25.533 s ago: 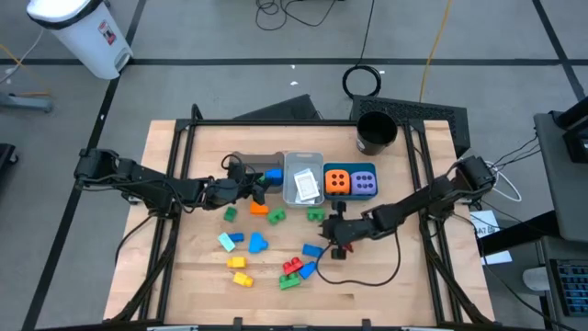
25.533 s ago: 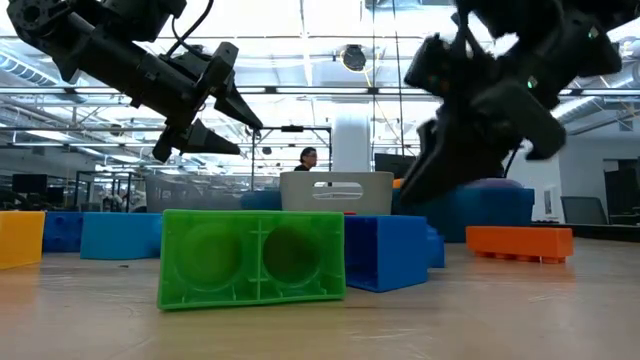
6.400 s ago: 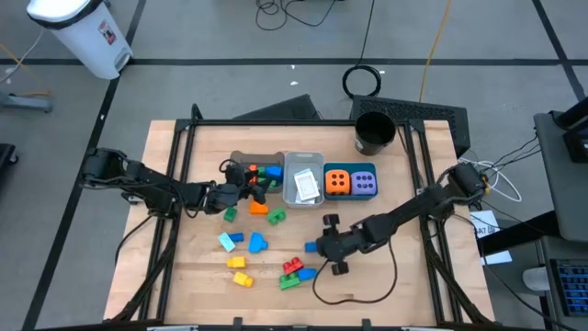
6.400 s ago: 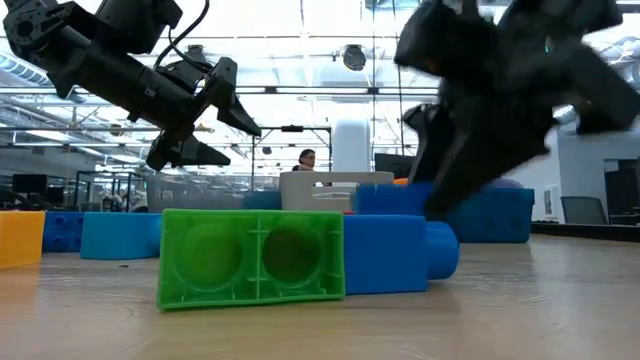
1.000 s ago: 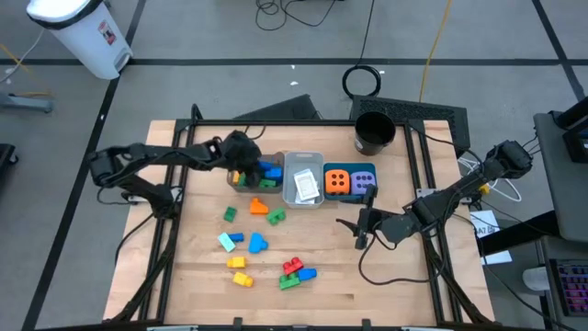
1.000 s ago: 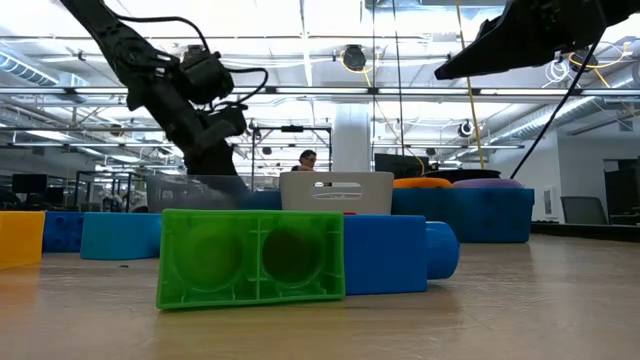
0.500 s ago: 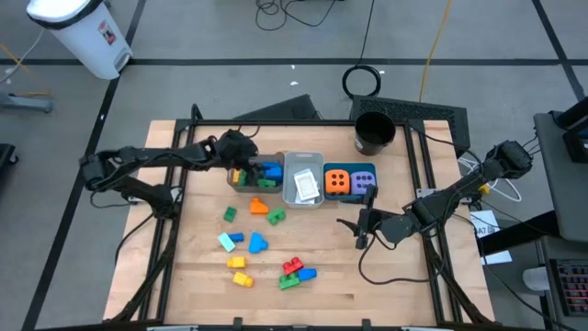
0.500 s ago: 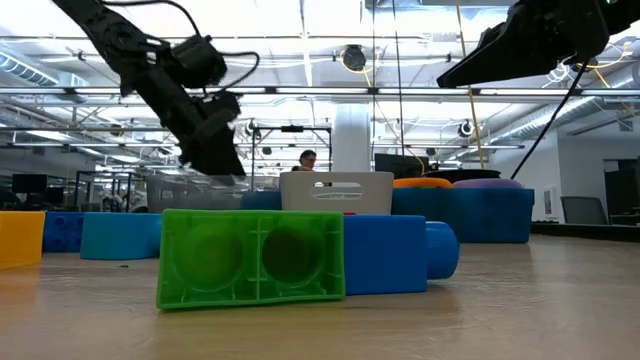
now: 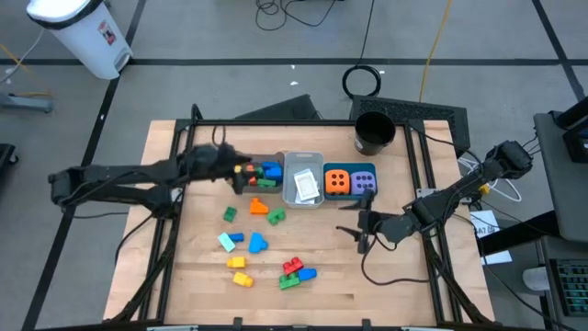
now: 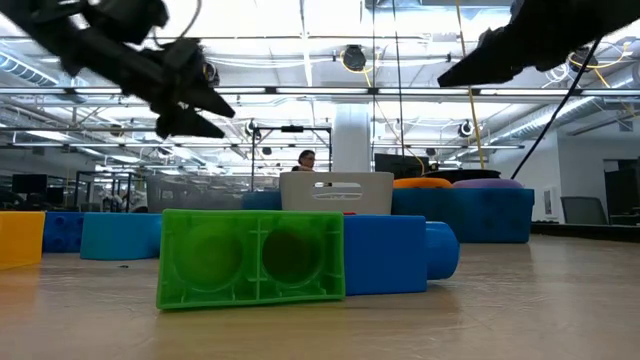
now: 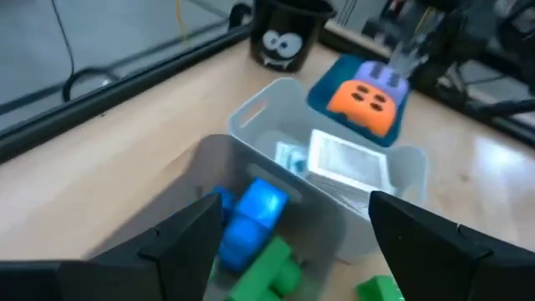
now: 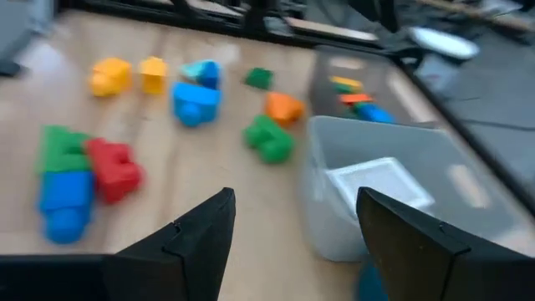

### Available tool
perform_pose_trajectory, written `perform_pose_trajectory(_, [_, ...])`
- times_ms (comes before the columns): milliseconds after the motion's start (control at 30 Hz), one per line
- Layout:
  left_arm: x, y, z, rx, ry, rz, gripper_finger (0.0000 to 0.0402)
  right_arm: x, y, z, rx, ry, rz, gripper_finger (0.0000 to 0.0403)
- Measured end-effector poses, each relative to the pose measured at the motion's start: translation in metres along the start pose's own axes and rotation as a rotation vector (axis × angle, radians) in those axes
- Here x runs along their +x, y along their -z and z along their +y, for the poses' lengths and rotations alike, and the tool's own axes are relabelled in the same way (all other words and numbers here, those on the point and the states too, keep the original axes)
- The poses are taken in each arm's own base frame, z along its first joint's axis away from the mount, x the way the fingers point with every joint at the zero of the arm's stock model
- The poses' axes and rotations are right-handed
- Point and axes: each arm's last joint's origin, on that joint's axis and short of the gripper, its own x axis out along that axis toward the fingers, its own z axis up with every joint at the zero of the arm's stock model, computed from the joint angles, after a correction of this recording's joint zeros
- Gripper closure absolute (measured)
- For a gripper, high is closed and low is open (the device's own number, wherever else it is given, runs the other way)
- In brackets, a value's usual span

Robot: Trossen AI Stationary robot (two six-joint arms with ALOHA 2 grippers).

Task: Pick & Place Toys
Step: Put the blue game piece into the black bin

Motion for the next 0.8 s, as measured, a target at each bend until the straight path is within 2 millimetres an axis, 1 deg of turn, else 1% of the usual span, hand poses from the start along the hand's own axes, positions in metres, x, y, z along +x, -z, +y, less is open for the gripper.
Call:
perform_pose_trajectory(133, [-0.006, 0.027, -0.007, -0.056, 0.013, -0.122, 0.0094, 0.008, -0.004, 0.012, 0.066, -0.161, -0.054, 0.0161])
perform_pose_trajectory(267, [-0.010, 0.040, -0.014, -0.099, 0.042, -0.221, 0.0094, 0.027, 0.000, 0.041, 0.086, -0.333, -0.147, 0.0161])
perform_pose_trajectory(333, [-0.011, 0.041, -0.017, -0.103, 0.041, -0.259, 0.0094, 0.039, 0.003, 0.057, 0.078, -0.380, -0.143, 0.0161])
perform_pose_trajectory(467, [-0.014, 0.039, -0.023, -0.118, 0.057, -0.301, 0.0094, 0.066, 0.011, 0.085, 0.059, -0.377, -0.010, 0.0160])
perform_pose_trajectory(600, [-0.014, 0.039, -0.028, -0.119, 0.078, -0.315, 0.0094, 0.088, 0.031, 0.110, 0.027, -0.374, 0.108, 0.0146])
perform_pose_trajectory(700, [-0.013, 0.042, -0.031, -0.107, 0.087, -0.296, 0.0094, 0.100, 0.039, 0.118, 0.011, -0.373, 0.135, 0.0124])
perform_pose_trajectory(800, [-0.013, 0.043, -0.031, -0.105, 0.079, -0.299, 0.0094, 0.109, 0.041, 0.119, 0.031, -0.412, 0.155, 0.0102])
